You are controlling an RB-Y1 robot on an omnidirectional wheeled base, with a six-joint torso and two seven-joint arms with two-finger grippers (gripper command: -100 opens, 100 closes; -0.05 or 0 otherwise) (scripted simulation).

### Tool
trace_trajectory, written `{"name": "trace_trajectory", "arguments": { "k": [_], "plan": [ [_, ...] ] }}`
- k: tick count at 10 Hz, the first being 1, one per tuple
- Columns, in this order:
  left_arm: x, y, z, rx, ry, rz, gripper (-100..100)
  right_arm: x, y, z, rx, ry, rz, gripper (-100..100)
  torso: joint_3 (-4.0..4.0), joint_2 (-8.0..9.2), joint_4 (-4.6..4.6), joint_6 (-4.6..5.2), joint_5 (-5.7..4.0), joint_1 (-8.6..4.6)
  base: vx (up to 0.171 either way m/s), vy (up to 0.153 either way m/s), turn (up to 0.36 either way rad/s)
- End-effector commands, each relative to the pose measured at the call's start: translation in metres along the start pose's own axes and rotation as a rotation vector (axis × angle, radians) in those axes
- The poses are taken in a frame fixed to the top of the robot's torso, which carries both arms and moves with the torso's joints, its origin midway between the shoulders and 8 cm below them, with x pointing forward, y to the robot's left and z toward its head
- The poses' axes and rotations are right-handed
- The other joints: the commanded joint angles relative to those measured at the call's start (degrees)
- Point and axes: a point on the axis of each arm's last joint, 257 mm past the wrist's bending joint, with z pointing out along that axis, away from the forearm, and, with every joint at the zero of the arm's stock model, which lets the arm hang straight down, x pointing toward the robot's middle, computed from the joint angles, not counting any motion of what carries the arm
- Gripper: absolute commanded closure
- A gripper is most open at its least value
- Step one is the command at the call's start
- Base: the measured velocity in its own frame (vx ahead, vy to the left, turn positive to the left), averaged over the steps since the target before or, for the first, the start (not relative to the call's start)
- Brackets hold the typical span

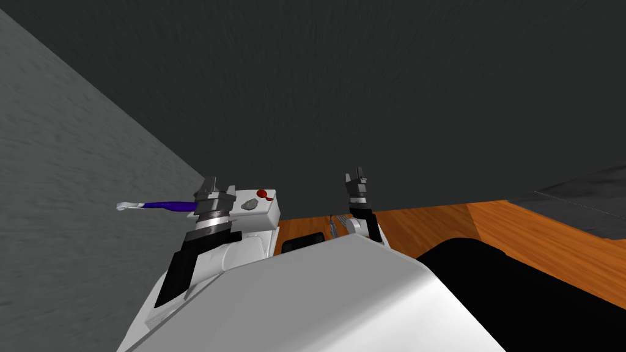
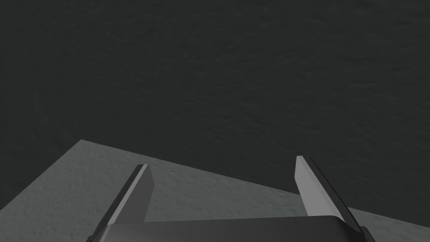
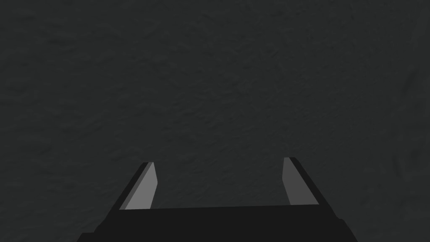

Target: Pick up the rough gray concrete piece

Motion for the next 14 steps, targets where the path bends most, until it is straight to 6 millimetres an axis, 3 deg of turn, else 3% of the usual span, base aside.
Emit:
{"name": "trace_trajectory", "arguments": {
  "k": [1, 14],
  "plan": [
    [-0.005, 0.011, 0.001, -0.041, 0.003, 0.026, -100, 0.000, 0.000, 0.000, 0.000, 0.000, 0.000, 0, 0.00, 0.00, 0.00, 0.00, 0.00, 0.00, 0.000, 0.000, 0.000],
    [-0.056, 0.099, -0.017, -0.388, -0.018, 0.206, -100, 0.000, 0.000, 0.000, 0.000, 0.000, 0.000, 0, -0.01, -0.01, 0.00, 0.00, 0.00, 0.00, 0.001, 0.001, -0.002]
  ]
}}
